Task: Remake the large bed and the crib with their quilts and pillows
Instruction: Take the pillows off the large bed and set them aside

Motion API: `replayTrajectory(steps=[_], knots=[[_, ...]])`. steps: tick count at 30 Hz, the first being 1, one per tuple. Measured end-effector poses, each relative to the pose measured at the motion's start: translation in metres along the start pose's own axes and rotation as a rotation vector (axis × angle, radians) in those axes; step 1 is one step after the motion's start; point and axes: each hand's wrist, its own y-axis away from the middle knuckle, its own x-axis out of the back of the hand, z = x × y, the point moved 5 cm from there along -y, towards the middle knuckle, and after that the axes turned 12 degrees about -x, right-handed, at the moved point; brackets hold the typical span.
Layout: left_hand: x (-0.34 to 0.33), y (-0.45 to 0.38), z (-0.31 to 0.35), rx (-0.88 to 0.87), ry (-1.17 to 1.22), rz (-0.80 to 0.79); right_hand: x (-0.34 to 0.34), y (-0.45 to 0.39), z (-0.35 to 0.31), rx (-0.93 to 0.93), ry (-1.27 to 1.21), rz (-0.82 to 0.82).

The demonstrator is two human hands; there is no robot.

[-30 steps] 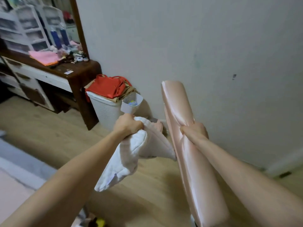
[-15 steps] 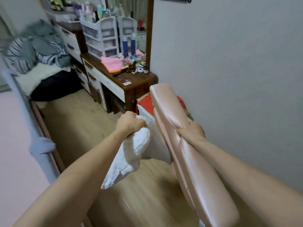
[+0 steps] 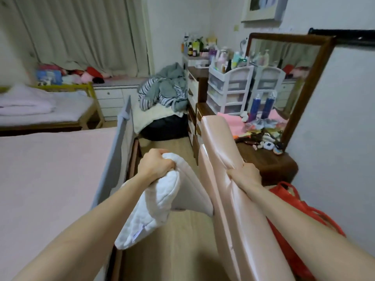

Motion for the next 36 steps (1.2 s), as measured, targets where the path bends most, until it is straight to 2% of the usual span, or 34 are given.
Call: replayTrajectory(steps=[2,5,10,23,32,36], knots=[[0.015,-0.035,-0.013,0.061,0.022,0.103,-0.012,-0.043,-0.038,0.048,0.026,0.001],[0.027,-0.082,-0.023,0.076,0.074,0.171,-0.034,-0.086,-0.082,0.098,0.016,-0.024],[0.037,-0.207,-0.065,0.125,0.147,0.265,-0.090,-0.187,-0.178,0.160,0.014,-0.026],[0.056,-0.548,-0.149,0.126,0.086,0.195,-0.202,-0.437,-0.387,0.080,-0.042,-0.045],[0.034,-0.779,-0.226,0.256,0.108,0.229,-0.299,-0.637,-0.533,0.085,-0.044,-0.138],[0.044,-0.889,-0.270,0.338,0.132,0.270,-0.347,-0.719,-0.628,0.141,-0.060,-0.223]])
